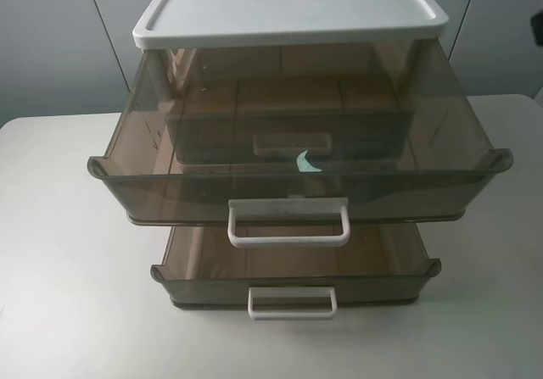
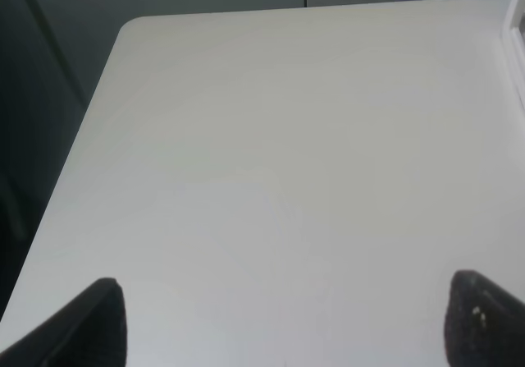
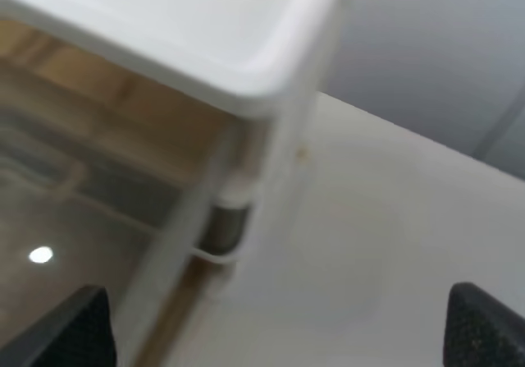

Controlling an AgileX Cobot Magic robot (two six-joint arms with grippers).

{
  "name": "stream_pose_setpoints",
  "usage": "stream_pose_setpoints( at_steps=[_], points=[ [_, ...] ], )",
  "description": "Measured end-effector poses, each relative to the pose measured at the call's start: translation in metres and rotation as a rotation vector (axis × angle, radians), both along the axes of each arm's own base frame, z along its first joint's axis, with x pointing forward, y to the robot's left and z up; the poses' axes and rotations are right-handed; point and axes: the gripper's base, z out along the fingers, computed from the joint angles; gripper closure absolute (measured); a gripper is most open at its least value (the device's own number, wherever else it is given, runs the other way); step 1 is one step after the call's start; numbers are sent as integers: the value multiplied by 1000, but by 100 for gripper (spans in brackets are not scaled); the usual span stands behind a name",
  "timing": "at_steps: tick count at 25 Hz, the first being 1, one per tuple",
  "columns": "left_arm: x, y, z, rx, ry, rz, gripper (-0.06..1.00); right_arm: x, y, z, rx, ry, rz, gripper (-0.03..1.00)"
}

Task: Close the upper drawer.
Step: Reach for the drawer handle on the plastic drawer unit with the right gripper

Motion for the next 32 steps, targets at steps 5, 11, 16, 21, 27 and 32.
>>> stream_pose_setpoints(
  at_steps=[5,11,16,21,27,32],
  points=[
    [0,0,0,0,0,0,20,3,43,-5,-18,20,230,36],
    [0,0,0,0,0,0,20,-11,85,-13,-19,42,447,36],
    [0,0,0,0,0,0,20,-28,115,-19,4,62,597,36],
    [0,0,0,0,0,0,20,-40,138,-30,57,186,680,36],
    [0,0,0,0,0,0,20,-48,151,-37,118,300,759,36],
    [0,0,0,0,0,0,20,-54,152,-37,129,341,814,36]
  ],
)
